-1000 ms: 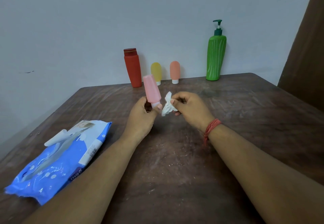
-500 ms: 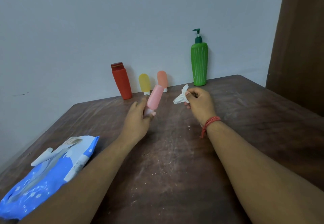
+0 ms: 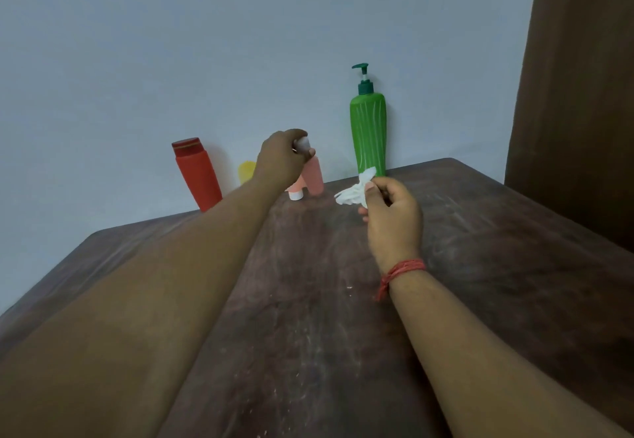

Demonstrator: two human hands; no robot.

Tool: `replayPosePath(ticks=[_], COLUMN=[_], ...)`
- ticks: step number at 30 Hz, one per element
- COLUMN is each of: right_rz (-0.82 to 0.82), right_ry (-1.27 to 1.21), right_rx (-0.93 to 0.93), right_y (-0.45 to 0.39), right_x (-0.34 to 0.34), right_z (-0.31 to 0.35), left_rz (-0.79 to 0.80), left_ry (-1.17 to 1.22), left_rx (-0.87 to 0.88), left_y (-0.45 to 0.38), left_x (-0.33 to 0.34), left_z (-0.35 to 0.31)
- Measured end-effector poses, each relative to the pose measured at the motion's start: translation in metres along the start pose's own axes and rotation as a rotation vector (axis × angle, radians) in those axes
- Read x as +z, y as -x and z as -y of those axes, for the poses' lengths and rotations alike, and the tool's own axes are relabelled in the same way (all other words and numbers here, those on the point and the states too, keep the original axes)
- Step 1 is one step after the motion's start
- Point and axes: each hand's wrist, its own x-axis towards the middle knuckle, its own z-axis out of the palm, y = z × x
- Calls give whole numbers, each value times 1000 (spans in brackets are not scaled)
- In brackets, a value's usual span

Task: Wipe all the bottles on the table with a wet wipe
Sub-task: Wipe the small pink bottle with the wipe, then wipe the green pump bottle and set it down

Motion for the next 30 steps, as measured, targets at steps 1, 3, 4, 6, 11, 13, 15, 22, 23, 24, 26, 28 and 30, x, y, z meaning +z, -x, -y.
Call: replayPosePath(ticks=[1,3,4,6,11,13,15,22,23,24,26,28,30], right_rz=[-33,-83,-101,-134,-150,-123,-102,-98,-97,-95,-92,-85,-78], right_ry=[-16,-33,-39,-59,-67,-61,-63,-36,-31,-26,-21,-16,-11], right_rx=[11,29,41,67,85,73,66,86,90,94,100,106,112], right_y=[-2,-4,-6,-8,-10,-8,-6,-4,-4,-3,-3,-3,-2], right_x=[0,-1,-1,-1,1,3,5,6,6,6,6,6,6], right_z=[-2,-6,-10,-15,-19,-20,-21,-19,-19,-19,-19,-18,-18], left_rz=[24,58,66,70,80,88,96,90,90,93,100,106,116], left_ry=[-32,-88,-110,-127,-115,-112,-116,-138,-146,-152,-157,-162,-184], left_rx=[14,33,44,60,64,48,25,32,40,48,62,71,73], left_y=[-8,-24,-31,-42,-61,-66,-68,-71,-71,-72,-72,-72,-72], left_x=[7,21,28,40,66,74,78,83,84,84,85,85,85], left_z=[0,2,3,4,5,9,14,20,19,19,17,16,15])
